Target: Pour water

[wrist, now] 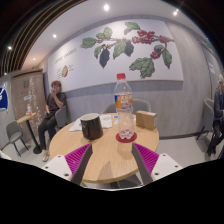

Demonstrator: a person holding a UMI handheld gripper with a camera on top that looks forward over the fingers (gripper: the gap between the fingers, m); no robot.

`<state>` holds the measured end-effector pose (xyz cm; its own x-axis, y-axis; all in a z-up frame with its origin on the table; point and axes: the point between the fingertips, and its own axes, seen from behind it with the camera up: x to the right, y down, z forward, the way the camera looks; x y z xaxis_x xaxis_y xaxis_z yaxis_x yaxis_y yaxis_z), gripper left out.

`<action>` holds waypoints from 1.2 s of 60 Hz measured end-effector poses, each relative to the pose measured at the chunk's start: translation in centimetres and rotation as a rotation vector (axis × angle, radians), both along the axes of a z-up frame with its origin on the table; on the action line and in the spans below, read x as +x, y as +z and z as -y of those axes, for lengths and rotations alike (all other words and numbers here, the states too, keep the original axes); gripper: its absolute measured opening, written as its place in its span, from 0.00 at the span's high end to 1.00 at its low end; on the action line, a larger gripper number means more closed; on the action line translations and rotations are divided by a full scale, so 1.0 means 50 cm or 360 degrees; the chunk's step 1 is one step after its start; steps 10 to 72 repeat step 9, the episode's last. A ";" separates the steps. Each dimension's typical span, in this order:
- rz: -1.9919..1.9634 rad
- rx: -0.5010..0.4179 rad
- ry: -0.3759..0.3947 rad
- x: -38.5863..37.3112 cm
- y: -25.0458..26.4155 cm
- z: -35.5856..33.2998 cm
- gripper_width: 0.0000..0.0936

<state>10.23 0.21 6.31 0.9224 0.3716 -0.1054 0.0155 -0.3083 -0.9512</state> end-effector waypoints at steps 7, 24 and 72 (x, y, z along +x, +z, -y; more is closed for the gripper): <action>-0.0082 -0.0032 0.0030 -0.008 -0.001 0.075 0.09; -0.0084 -0.0023 0.0031 -0.001 -0.004 0.087 0.09; -0.0084 -0.0023 0.0031 -0.001 -0.004 0.087 0.09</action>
